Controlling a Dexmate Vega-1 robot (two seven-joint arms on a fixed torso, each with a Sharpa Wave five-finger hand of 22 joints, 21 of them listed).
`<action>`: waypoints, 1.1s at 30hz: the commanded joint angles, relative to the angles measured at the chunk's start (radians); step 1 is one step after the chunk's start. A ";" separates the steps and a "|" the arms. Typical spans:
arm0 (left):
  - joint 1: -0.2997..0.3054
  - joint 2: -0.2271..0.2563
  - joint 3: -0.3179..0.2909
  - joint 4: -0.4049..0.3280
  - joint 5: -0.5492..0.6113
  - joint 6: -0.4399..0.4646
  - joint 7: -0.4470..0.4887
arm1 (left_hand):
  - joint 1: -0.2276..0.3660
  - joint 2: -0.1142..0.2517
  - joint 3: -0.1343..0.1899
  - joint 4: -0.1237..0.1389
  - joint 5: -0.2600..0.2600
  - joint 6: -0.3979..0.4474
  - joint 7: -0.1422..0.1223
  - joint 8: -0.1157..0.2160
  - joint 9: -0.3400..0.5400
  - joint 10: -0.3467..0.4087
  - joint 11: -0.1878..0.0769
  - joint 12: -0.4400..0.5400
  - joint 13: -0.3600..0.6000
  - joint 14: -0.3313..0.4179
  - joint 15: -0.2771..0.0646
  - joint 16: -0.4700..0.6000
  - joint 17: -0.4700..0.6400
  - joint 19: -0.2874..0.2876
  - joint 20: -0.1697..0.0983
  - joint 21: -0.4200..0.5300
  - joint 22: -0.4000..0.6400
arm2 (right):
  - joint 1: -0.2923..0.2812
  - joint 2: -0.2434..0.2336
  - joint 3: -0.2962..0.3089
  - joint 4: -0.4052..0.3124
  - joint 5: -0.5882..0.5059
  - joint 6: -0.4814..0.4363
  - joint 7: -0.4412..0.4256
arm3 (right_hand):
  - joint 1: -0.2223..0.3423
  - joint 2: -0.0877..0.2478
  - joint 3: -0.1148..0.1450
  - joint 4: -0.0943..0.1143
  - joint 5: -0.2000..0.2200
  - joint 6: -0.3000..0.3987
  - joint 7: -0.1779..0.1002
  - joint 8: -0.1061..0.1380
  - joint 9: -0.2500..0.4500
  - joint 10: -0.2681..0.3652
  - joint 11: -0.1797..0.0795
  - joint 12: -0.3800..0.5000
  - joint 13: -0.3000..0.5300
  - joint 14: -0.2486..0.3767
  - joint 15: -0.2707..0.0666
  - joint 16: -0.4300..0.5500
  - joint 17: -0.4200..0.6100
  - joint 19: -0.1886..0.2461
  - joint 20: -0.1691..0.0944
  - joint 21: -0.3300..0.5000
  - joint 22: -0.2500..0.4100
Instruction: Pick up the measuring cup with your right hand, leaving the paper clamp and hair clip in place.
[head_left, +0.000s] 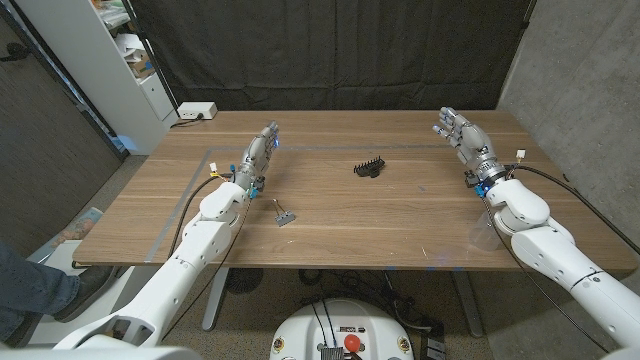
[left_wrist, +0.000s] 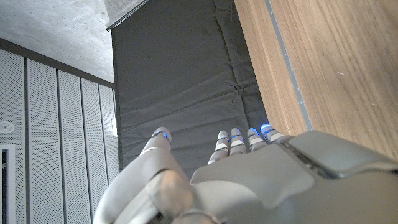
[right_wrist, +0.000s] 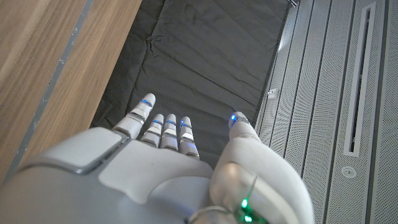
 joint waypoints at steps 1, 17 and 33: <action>-0.015 -0.002 0.008 0.005 0.002 0.013 -0.012 | 0.001 0.008 -0.001 -0.005 0.000 0.001 0.003 0.005 0.003 -0.001 0.003 0.005 0.004 -0.006 0.001 0.007 0.006 -0.023 0.004 -0.002 0.003 | -0.034 -0.017 0.026 -0.024 -0.002 0.007 -0.014 | 0.005 0.013 0.000 -0.001 0.002 0.006 0.001 0.004 0.003 0.002 -0.004 0.000 0.000 0.003 0.001 0.007 0.002 0.006 0.003 0.006 0.005; -0.014 -0.012 0.007 0.006 0.003 0.006 -0.002 | 0.001 0.009 -0.002 -0.007 0.000 -0.002 0.004 0.004 0.004 -0.005 0.005 0.004 0.003 -0.011 0.003 0.005 0.006 -0.026 0.005 -0.008 0.003 | -0.075 -0.037 0.059 -0.043 0.009 0.009 -0.011 | 0.004 0.014 -0.002 -0.002 0.002 0.006 0.000 0.004 0.003 0.003 -0.003 0.001 0.000 0.005 0.002 0.008 0.001 0.009 0.005 0.006 0.005; -0.009 -0.008 0.006 0.002 0.007 -0.004 0.000 | 0.001 0.010 -0.003 -0.009 0.000 -0.005 0.003 0.003 0.004 -0.009 0.004 0.003 0.003 -0.014 0.004 0.004 0.006 -0.027 0.006 -0.013 0.004 | -0.110 -0.060 0.086 -0.065 0.002 0.008 -0.013 | 0.002 0.015 -0.005 -0.002 0.002 0.006 0.002 0.004 0.003 0.006 -0.003 0.002 0.000 0.015 0.005 0.012 0.002 0.015 0.006 0.007 0.005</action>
